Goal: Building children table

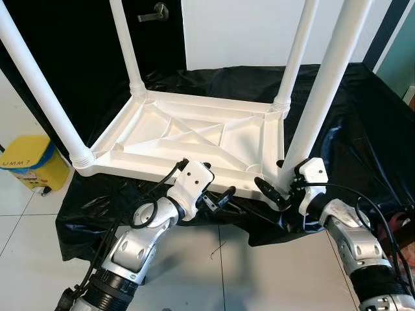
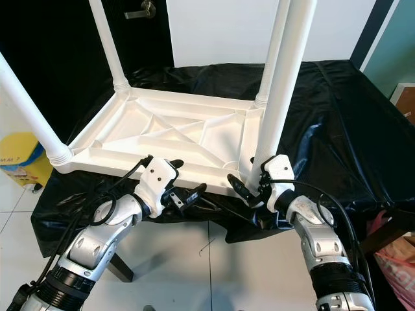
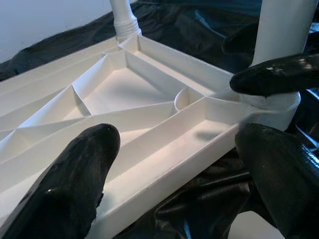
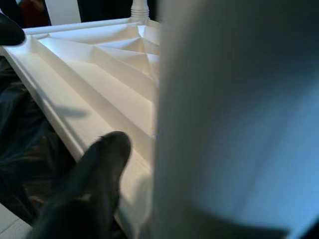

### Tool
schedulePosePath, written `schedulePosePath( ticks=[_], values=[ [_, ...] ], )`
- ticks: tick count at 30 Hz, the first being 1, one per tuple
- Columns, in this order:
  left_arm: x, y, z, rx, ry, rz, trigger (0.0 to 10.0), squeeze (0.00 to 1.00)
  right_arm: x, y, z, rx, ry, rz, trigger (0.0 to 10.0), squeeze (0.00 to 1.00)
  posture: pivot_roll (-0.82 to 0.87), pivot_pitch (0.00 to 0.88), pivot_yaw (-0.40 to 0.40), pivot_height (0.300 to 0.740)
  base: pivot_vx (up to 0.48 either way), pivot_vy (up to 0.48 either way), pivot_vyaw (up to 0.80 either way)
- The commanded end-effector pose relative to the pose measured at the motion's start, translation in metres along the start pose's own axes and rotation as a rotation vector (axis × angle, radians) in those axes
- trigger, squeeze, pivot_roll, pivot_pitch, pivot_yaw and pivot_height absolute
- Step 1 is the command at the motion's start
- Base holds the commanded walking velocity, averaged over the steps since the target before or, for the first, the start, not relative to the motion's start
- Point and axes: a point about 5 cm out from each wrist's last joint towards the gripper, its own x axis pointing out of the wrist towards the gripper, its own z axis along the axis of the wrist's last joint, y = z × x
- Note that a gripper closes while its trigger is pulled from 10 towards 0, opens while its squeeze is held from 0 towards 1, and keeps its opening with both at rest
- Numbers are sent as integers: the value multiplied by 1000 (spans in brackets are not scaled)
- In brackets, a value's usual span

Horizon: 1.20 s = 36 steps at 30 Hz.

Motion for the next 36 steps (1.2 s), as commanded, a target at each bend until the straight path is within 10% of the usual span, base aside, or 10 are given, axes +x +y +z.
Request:
schedulePosePath(
  ticks=[1, 9, 10, 11, 36],
  values=[
    [-1, -1, 2, 9, 3, -40, 10000, 0, 2, 4, -5, 1, 28, 38, 0, 0, 2, 0, -10, 740, 0, 0, 0],
    [0, 0, 2, 11, 6, -36, 10000, 0, -2, 1, -17, 5, 75, 13, 0, 0, -3, 0, -8, 740, 0, 0, 0],
    [0, 0, 2, 11, 5, -37, 10000, 0, -1, 1, -17, 8, 77, -1, 8039, 0, -5, 1, -6, 740, 0, 0, 0],
    [1, 0, 2, 11, 4, -38, 10000, 0, -1, 1, -18, 18, 75, -17, 10000, 0, -7, 2, -4, 740, 0, 0, 0],
    [1, -1, 0, 11, 18, -46, 10000, 0, 10, 33, -33, 113, 132, -473, 10000, 0, -10, 6, 2, 740, 0, 0, 0]
  ],
)
